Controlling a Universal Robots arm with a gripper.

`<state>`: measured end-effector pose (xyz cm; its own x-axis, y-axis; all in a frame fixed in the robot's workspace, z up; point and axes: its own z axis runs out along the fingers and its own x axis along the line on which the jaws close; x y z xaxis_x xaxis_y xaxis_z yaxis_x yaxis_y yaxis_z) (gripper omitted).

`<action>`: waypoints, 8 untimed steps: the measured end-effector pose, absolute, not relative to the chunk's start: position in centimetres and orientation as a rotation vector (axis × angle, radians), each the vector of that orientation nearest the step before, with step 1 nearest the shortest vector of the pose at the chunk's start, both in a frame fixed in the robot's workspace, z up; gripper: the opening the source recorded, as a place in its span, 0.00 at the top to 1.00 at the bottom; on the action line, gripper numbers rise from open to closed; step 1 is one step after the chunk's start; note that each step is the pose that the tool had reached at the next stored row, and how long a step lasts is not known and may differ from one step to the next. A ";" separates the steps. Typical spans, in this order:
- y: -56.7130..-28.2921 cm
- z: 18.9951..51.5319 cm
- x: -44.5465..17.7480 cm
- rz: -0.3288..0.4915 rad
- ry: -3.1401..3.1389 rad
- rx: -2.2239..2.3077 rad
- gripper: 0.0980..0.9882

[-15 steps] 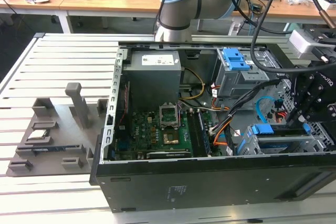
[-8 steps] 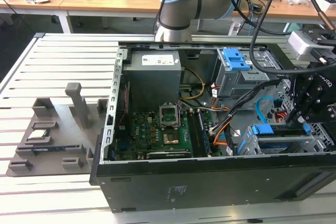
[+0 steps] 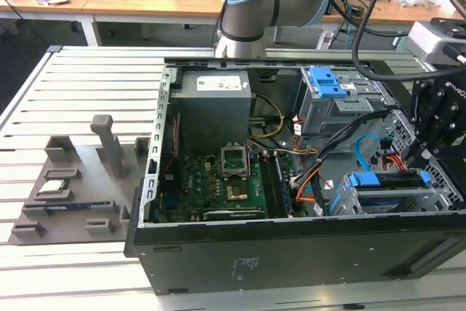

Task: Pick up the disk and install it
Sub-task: 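Insert the first disk wire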

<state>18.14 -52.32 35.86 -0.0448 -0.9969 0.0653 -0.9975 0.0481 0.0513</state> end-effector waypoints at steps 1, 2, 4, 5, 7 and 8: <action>-52.1 36.4 18.1 0.019 -2.210 2.109 0.93; -52.0 36.9 18.1 0.024 -2.208 2.107 0.99; -51.9 37.9 18.1 0.030 -2.205 2.104 0.99; -51.9 38.3 18.1 0.030 -2.205 2.104 0.99; -51.9 38.4 18.1 0.030 -2.205 2.104 0.99; -51.9 38.4 18.1 0.030 -2.205 2.104 0.99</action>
<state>18.14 -51.89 38.40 -0.0447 -0.9957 0.0814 -0.9975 0.0489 0.0501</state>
